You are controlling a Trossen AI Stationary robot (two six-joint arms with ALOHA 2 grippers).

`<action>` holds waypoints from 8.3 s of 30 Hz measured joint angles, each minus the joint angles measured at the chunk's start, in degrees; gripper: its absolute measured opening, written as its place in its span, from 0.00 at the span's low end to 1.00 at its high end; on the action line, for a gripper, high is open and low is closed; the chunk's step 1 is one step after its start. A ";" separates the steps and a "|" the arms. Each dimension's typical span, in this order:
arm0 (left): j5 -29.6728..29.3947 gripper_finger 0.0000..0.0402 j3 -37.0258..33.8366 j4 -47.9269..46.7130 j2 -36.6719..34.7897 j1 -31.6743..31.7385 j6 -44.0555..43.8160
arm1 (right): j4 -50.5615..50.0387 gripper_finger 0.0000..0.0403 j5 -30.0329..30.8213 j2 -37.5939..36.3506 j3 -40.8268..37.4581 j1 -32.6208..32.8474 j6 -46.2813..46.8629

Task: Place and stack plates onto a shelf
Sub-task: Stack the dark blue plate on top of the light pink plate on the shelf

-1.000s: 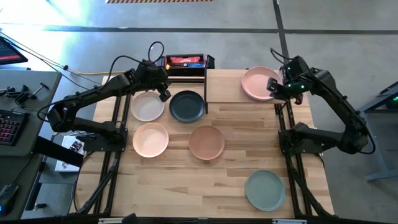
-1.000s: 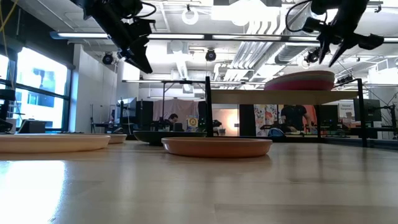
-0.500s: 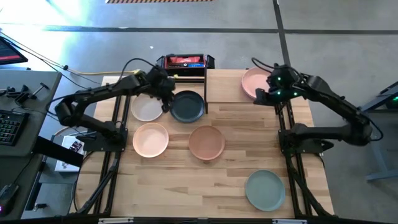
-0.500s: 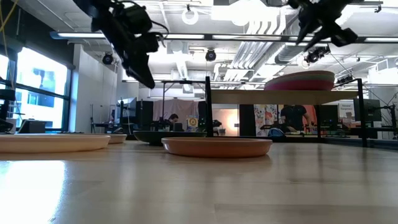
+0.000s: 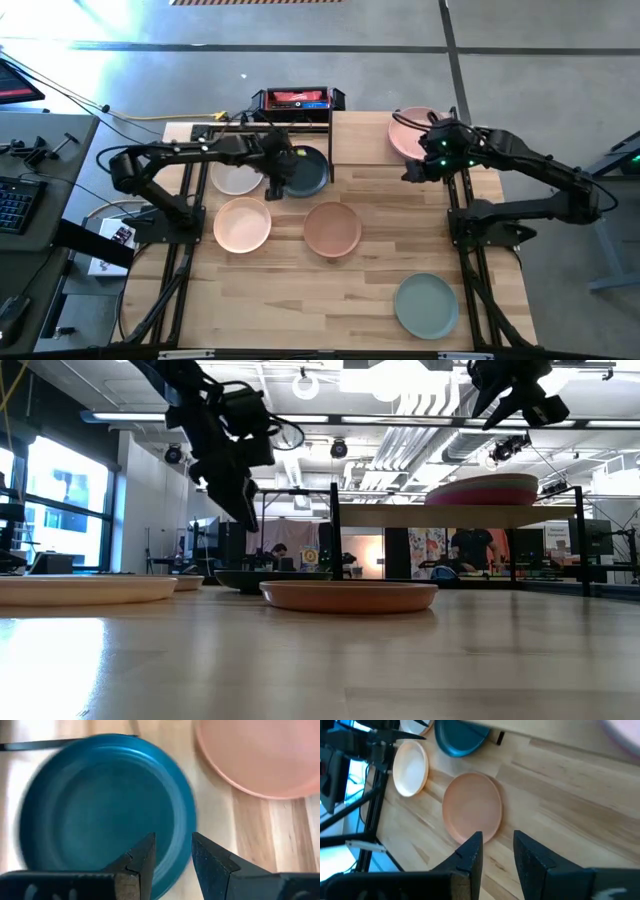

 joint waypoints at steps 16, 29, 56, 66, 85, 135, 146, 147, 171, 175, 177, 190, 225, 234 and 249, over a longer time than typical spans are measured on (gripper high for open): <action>-10.34 0.29 -0.01 2.37 9.42 -8.43 -2.39 | -0.11 0.22 0.07 0.00 0.00 5.06 -0.01; -14.69 0.29 -0.07 2.83 13.54 -8.75 -3.58 | -0.15 0.22 0.05 0.00 0.00 6.58 -0.89; -19.05 0.01 -0.07 -4.72 -2.03 -20.70 -14.04 | -0.63 0.22 1.56 0.15 0.00 6.58 -2.43; -19.40 0.00 -0.07 -6.12 -11.43 -33.33 -12.27 | -0.24 0.22 1.69 4.08 0.02 9.73 0.20; -24.31 0.00 -0.03 -6.60 -10.81 -48.55 -0.90 | 19.61 0.22 4.84 17.62 0.02 24.30 17.75; -34.84 0.00 -0.01 2.35 -4.51 -49.44 18.63 | 26.34 0.22 15.55 27.52 0.02 29.64 30.08; -35.47 0.01 -0.01 5.23 -4.51 -49.11 17.47 | 26.53 0.02 15.94 27.50 0.02 29.49 28.24; -35.50 0.01 -0.01 5.29 -4.51 -49.11 17.48 | 26.73 0.02 16.06 27.50 0.02 29.48 28.09; -29.48 0.24 -0.01 6.09 -4.51 -49.02 -8.61 | 27.15 0.00 16.61 27.40 0.02 28.86 27.31; -32.68 0.28 -0.01 6.12 -4.51 -49.02 -15.21 | 25.60 0.00 15.48 26.68 0.10 27.34 25.12; -35.02 0.29 -0.01 6.03 -4.51 -49.02 -16.89 | 23.38 0.00 14.36 26.56 0.69 26.36 23.56; -47.24 0.29 -0.01 13.42 -5.82 -47.87 -21.40 | 9.34 0.00 8.23 26.55 8.47 17.79 7.67; -57.59 0.29 -0.03 14.55 -8.49 -33.16 -25.95 | -19.18 0.00 -2.59 21.40 29.03 -34.20 -39.47; -56.31 0.29 -0.04 12.89 -9.34 -25.08 -18.01 | -19.57 0.00 -5.87 21.10 28.96 -43.13 -37.91; -46.97 0.29 -0.01 13.26 -16.80 -10.76 -7.39 | -19.58 0.00 5.10 11.54 28.94 -37.48 -21.38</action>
